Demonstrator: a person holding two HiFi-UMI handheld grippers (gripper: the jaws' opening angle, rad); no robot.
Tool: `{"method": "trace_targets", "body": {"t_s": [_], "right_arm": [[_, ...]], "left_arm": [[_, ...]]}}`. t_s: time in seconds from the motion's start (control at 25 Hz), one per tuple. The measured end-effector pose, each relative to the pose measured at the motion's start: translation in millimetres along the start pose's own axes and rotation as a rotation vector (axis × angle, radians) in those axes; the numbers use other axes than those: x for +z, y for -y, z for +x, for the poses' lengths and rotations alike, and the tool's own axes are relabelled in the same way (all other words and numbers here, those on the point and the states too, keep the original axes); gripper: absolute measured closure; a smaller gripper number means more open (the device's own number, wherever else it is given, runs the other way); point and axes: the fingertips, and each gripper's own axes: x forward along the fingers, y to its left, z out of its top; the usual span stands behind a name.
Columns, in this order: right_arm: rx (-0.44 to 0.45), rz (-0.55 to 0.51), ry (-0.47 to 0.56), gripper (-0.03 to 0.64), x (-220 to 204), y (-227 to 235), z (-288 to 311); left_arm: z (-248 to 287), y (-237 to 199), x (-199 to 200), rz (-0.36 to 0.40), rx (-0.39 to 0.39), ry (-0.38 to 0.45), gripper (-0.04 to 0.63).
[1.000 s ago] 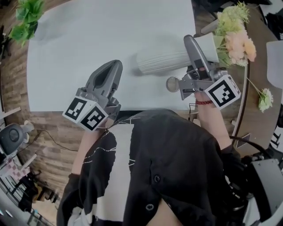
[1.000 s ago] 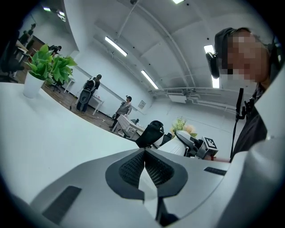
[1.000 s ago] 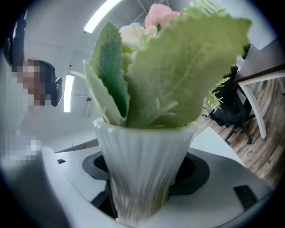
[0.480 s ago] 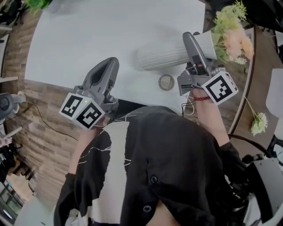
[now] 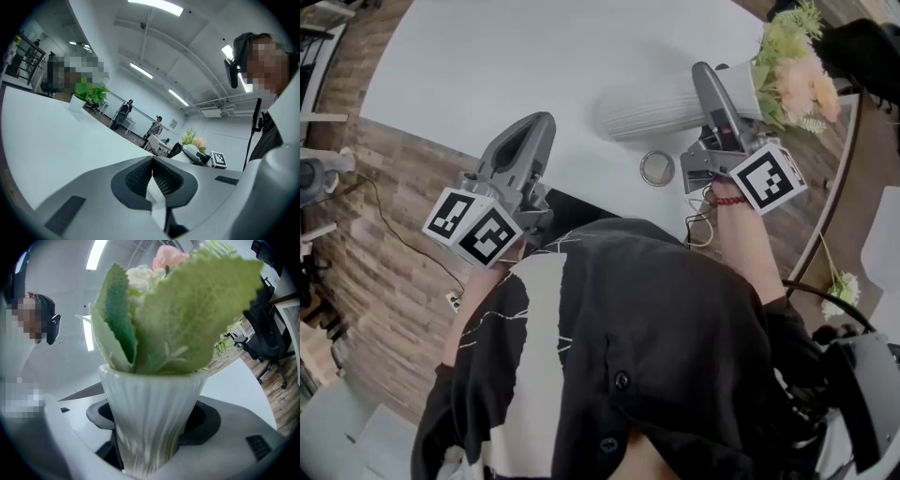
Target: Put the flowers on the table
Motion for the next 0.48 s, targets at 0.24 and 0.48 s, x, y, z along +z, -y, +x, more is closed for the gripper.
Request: {"method": "trace_targets", "body": {"t_s": [0.24,0.48], "right_arm": [[0.024,-0.042,-0.014,0.267,-2.8,-6.4,1.4],[0.026,-0.063,-0.023,0.267,-1.9,-6.9,2.6]], "left_arm": [[-5.0,-2.5,-4.0,-0.007,0.033,-0.006,0.581],[-5.3,0.4,-6.4,0.005,0.055,-0.020,0.581]]}}
